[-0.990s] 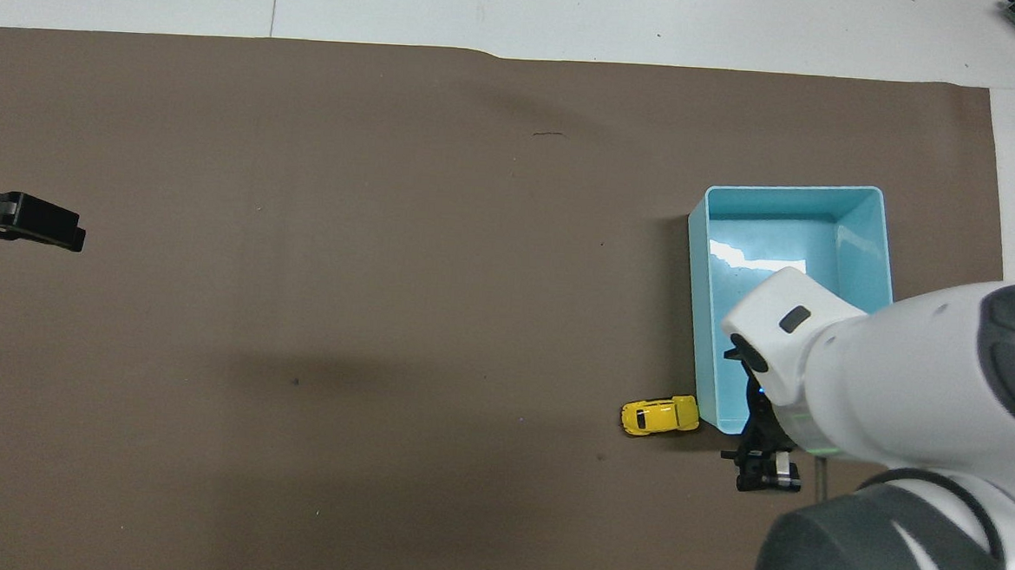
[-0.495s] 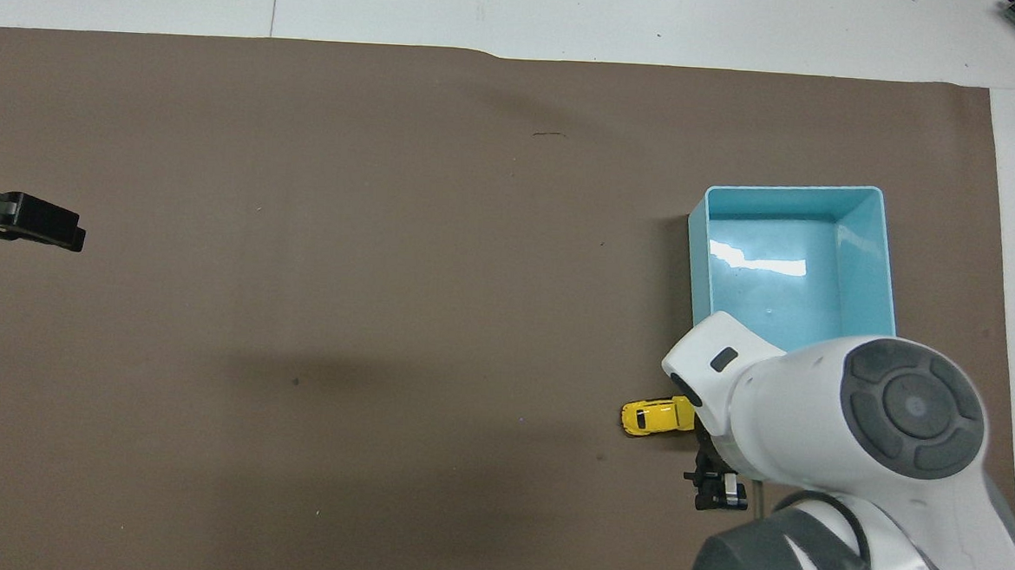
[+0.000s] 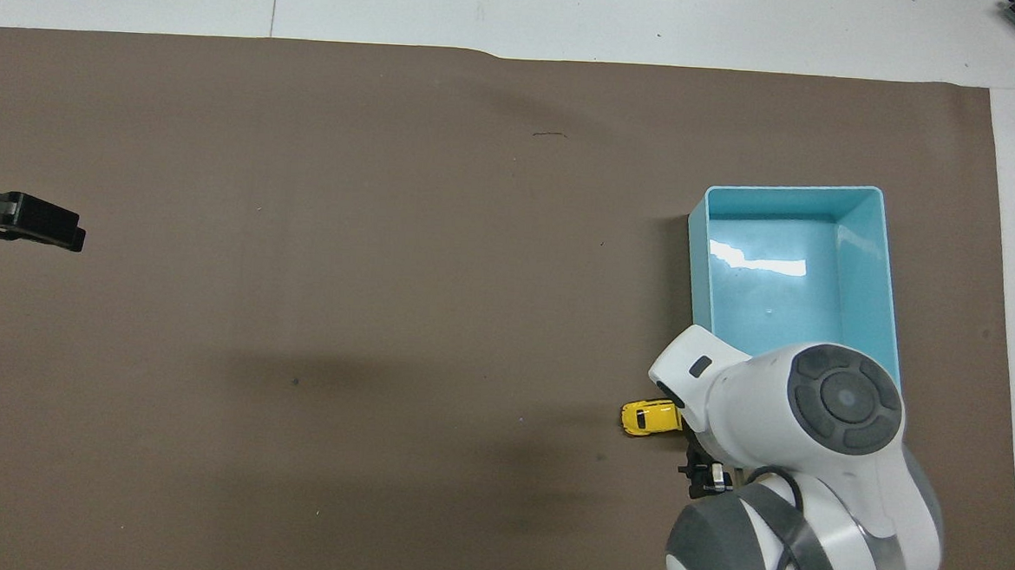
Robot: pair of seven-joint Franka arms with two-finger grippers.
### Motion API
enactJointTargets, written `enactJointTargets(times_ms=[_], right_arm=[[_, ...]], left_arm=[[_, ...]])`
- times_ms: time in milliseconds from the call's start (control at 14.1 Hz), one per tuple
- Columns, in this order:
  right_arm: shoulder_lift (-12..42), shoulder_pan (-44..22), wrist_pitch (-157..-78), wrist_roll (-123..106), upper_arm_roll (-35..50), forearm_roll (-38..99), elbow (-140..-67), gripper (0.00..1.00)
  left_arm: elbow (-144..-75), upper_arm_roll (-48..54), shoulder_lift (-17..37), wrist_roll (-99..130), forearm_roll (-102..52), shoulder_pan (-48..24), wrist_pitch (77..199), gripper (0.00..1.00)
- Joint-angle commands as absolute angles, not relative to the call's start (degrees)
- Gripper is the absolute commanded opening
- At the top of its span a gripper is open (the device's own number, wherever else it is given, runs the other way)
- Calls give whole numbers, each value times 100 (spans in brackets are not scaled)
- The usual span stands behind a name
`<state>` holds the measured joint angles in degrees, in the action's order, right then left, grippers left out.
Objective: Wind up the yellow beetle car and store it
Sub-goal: 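Lower the right gripper beside the bin and grasp the yellow car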
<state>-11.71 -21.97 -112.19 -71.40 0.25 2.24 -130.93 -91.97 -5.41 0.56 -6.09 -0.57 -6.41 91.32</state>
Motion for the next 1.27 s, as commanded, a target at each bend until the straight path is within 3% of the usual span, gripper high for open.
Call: enactJointTargets(times_ms=[0,283,565,1202], right_arm=[[-1134,-2039,-11574,-7681,44,193,-13332,100],[-704,-2066,-12276,-7655,44,193,-13517,100],[-388,-2118,-12445,-7699,44,193,-13579,100],[-352,-2276,-12656,-7699,44,185,-13825,100]], left_arm=[[-9132,-466,44,-545,62,-554,9018,100],[-9132,-466,44,-545,62,-554,9018,100],[-9132,-466,35,-545,62,-554,9018,100],[-9132,-466,44,-545,62,-554,9018,100]])
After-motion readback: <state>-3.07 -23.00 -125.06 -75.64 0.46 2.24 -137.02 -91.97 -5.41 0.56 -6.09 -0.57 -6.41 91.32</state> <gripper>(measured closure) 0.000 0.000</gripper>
